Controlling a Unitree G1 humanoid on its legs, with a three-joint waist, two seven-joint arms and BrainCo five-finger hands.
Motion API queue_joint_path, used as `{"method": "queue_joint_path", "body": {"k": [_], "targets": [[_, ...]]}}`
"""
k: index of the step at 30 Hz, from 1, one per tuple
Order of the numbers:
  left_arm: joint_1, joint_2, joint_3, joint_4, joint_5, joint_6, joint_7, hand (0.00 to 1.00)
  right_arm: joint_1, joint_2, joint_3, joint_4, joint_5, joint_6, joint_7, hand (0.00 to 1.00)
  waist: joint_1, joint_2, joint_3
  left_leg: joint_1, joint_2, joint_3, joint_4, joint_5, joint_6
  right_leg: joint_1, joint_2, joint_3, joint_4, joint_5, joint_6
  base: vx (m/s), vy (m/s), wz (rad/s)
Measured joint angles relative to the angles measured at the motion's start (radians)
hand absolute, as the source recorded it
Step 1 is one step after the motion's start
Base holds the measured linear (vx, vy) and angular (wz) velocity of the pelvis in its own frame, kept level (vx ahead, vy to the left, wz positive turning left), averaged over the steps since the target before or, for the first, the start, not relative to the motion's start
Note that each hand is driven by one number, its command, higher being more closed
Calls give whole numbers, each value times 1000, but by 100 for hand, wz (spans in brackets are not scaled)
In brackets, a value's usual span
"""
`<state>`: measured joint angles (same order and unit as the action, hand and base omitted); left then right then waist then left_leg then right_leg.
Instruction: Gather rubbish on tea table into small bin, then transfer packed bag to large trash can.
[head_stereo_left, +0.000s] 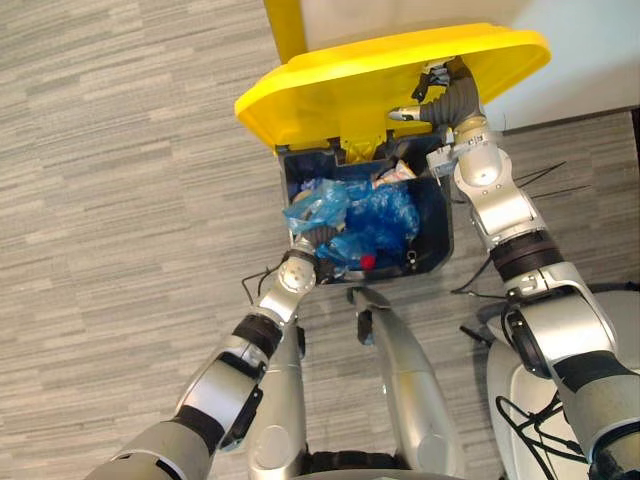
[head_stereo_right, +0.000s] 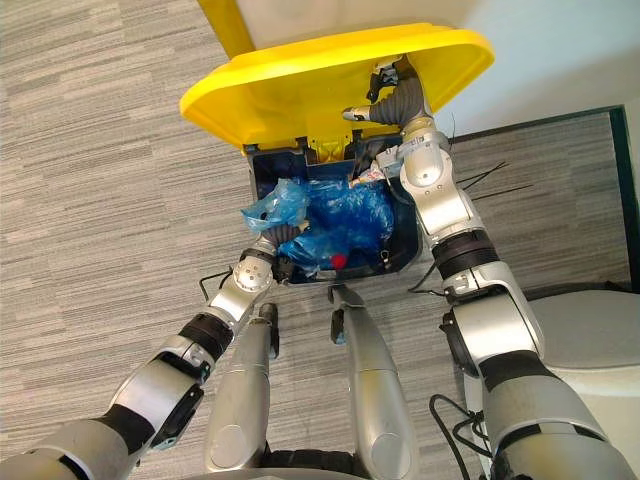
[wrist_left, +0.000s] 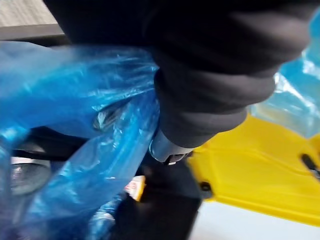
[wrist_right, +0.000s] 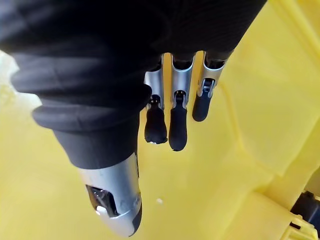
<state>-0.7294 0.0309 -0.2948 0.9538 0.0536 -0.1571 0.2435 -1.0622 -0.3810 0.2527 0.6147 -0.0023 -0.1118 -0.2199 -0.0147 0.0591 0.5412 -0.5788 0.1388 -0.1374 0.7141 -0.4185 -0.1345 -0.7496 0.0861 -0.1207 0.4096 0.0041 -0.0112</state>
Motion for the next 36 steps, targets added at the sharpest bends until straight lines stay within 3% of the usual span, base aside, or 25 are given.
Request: {"method": "queue_joint_path", "body": {"k": [5,9,17,19,21,22,23,24,25,26,29,30,32,36], "targets": [[15,-51,50,1,81,22,-4,0,6,56,1,-16,-7,0,-2,0,-13,-1,-1,0,0,15,17,-2,-3,-9,-4,8,12,-13,4,3,-6,-4],[36,-44,53,8,133,23,-4,0,78,55,18,-52,-13,-23,1,0,-30,-3,-1,3,-11,16,34,-5,-4,7,-28,-6,16,-15,7,-54,44,12],[245,69,74,-41,148,24,-2,0,376,72,28,-103,-54,-36,45,0,-20,-37,-5,135,-20,51,53,-12,23,169,-67,-18,4,-4,35,-43,90,6],[298,93,94,-55,132,23,-3,0,468,99,5,-124,-71,-37,52,0,-11,-46,-7,179,-37,71,52,-13,47,208,-71,7,-3,9,47,-34,194,-25],[366,116,121,-100,104,18,-3,0,588,143,-34,-128,-84,-38,68,0,5,-75,-23,235,-70,119,10,8,88,243,-88,56,-37,40,65,-80,226,-44],[423,122,146,-140,81,12,-4,0,663,163,-47,-128,-86,-38,83,0,5,-97,-37,267,-94,153,-20,28,119,264,-106,74,-70,76,94,-152,181,-60],[490,124,175,-183,57,1,-11,0,741,179,-55,-124,-87,-38,97,0,7,-108,-64,282,-81,198,-55,52,153,282,-107,68,-137,143,105,-180,156,-68],[524,125,192,-201,41,-7,-21,0,772,183,-57,-122,-87,-37,103,0,11,-112,-75,290,-75,221,-72,65,169,280,-108,56,-123,144,95,-224,112,-63],[583,137,218,-224,16,-12,-40,0,853,185,-79,-105,-89,-38,122,0,2,-113,-85,315,-76,236,-107,89,184,268,-126,35,86,69,42,-213,109,-33],[650,146,234,-254,-1,-13,-54,0,945,199,-121,-70,-89,-36,138,0,-2,-112,-114,339,-78,235,-160,116,188,279,-139,36,292,-30,22,-193,107,-17],[832,153,296,-357,-26,-14,-93,0,1159,215,-227,-43,-91,-35,164,0,3,-119,-215,349,-94,218,-296,179,174,377,-164,81,479,-144,43,-87,26,-4],[860,154,308,-379,-26,-14,-97,0,1192,216,-240,-44,-92,-35,169,0,6,-124,-228,348,-100,218,-314,188,169,406,-173,93,474,-153,48,-36,-61,-13],[935,146,335,-421,-44,-14,-128,0,1276,217,-279,-42,-99,-35,182,0,15,-126,-275,345,-110,220,-366,222,151,523,-188,89,277,-247,81,-56,-122,-23],[971,108,344,-422,-47,-16,-179,0,1288,211,-305,26,-105,-38,192,0,24,-113,-358,343,-109,234,-479,322,130,601,-172,84,6,-271,75,5,-99,-22]]}}
